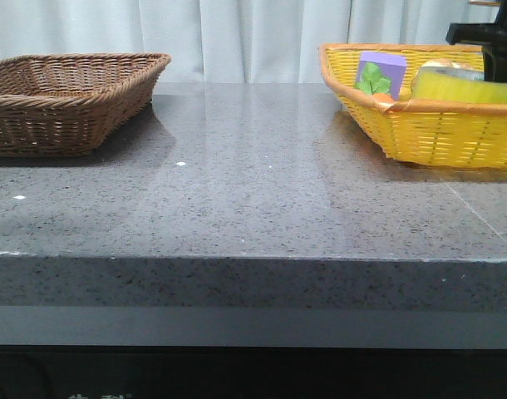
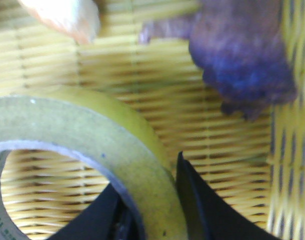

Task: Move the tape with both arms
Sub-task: 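Reach the right gripper into the yellow basket and grasp the tape roll, then lift the tape roll out and lower it onto the table center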

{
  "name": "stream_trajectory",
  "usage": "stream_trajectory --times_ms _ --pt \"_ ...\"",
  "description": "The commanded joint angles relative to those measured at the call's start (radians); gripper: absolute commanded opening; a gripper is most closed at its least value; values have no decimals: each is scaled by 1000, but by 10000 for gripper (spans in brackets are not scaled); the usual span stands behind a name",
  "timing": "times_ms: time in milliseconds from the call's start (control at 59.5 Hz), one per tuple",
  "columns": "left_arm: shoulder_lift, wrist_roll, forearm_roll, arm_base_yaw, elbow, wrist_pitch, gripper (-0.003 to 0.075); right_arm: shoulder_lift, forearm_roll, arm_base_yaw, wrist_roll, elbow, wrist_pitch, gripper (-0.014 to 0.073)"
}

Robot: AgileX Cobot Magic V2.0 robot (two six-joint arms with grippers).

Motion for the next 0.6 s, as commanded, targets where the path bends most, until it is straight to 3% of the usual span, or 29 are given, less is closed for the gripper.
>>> stream_trajectory --times_ms 0,252,588 --pt "-4 0 -9 -7 -33 -73 545 -73 11 -5 0 -82 46 131" --pt "-4 0 -9 -7 -33 -72 545 -132 11 42 -21 -154 62 131" --pt "-4 0 -8 -7 -33 -72 545 -215 10 267 -62 -155 -8 131"
